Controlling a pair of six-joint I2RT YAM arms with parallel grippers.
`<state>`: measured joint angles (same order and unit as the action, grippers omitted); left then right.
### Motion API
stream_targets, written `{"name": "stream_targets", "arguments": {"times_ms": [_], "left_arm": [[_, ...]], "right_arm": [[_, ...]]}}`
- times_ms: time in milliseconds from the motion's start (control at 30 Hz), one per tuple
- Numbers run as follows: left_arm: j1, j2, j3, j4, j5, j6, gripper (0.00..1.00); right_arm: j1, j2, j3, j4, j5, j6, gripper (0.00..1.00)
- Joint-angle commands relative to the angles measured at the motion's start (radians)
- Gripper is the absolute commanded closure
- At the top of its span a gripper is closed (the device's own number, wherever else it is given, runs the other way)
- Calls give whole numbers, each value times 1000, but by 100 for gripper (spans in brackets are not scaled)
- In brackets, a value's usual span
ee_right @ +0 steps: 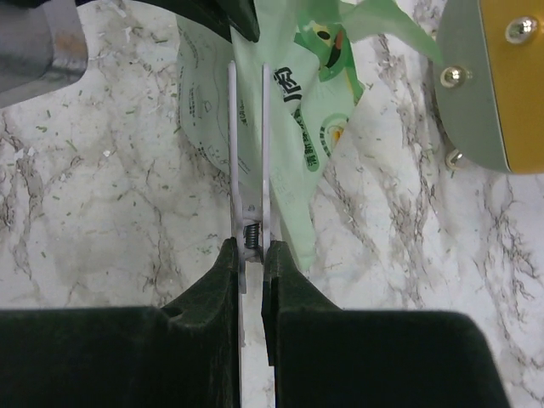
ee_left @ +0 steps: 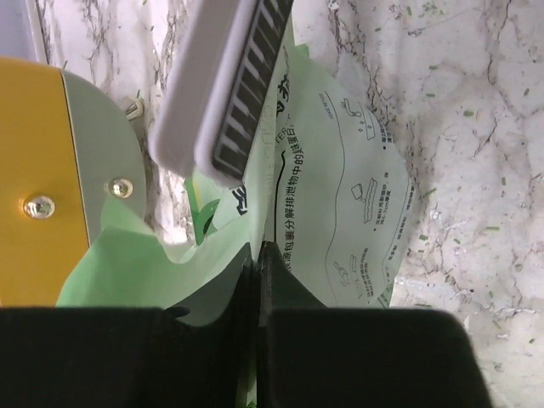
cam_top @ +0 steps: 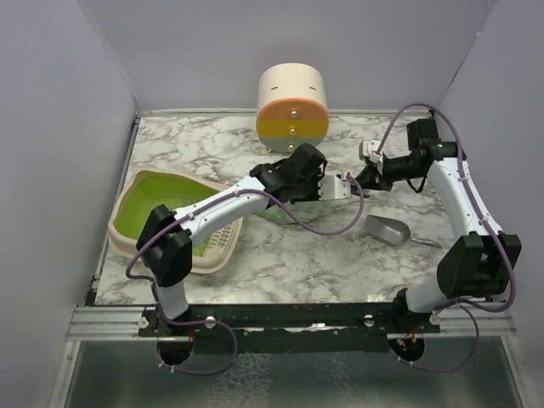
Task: Fill the litter box with clean litter
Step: Clamp the cat litter bag at the center of the board.
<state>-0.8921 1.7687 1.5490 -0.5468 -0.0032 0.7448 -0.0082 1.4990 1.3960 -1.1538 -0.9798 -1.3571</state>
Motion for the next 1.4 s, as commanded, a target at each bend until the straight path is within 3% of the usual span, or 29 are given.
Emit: {"name": "stream_targets", "arguments": {"times_ms": [0,233,667,867,1367], "left_arm": [[3,18,68,-69,83,-26,100],[9,0,99,-107,147,-50,100],[27,-24,95,-115,133,-90,100],[28,-10,108,-103,128,-107,100],[28,-3,109,-72,166,-143,100]], "right_arm": [[35,-23,-65,174,54,55,99],[37,4,-88,238,75,36,99],[37,-65,-197,189,23,-216,99],[37,-157,-301,292,48,-196,99],[38,-135,-248,447,62,-56,99]]}}
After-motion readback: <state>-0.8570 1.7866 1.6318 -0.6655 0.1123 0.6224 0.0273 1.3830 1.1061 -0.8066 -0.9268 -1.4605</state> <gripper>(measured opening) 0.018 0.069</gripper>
